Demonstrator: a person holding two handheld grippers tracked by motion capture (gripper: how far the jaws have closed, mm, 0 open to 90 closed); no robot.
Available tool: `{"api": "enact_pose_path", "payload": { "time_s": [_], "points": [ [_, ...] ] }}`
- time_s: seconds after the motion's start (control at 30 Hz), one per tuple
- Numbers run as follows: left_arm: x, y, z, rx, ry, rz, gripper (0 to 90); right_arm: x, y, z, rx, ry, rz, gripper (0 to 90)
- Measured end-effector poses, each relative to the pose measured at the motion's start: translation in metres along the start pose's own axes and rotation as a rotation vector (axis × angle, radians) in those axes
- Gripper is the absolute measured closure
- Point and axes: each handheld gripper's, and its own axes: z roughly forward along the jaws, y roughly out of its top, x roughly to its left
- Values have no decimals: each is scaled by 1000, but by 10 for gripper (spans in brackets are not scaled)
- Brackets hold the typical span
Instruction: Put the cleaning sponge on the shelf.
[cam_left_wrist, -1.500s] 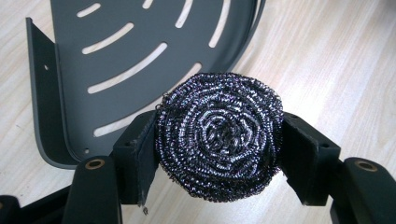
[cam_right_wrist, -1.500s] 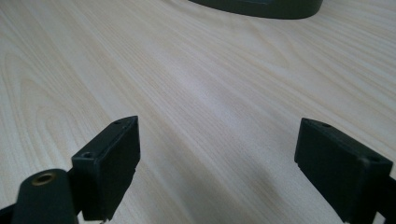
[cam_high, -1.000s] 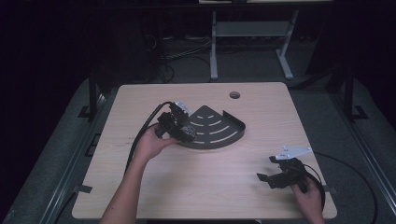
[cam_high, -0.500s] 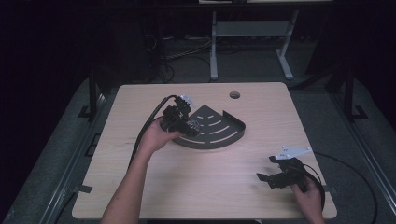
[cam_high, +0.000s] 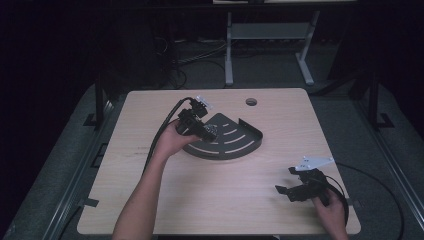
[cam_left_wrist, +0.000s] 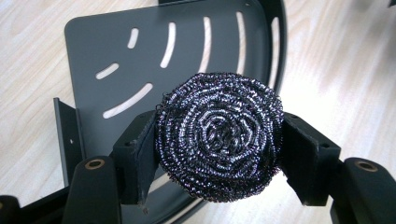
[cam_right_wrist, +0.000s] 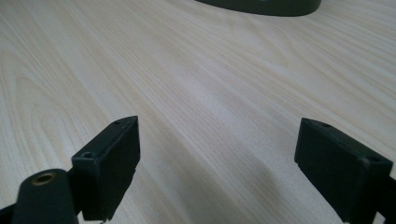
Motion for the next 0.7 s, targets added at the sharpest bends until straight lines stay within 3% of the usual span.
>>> {"api": "enact_pose_path", "payload": {
  "time_s": [0.17, 0.27, 0.7],
  "points": [
    [5, 0, 6, -9, 2, -22, 339, 1, 1, 0, 0, 0, -3, 139],
    [7, 1, 9, -6, 13, -14, 339, 2, 1, 0, 0, 1, -7, 138],
    [16, 5, 29, -12, -1, -55, 338, 2, 1, 0, -2, 0, -7, 139]
  ]
}}
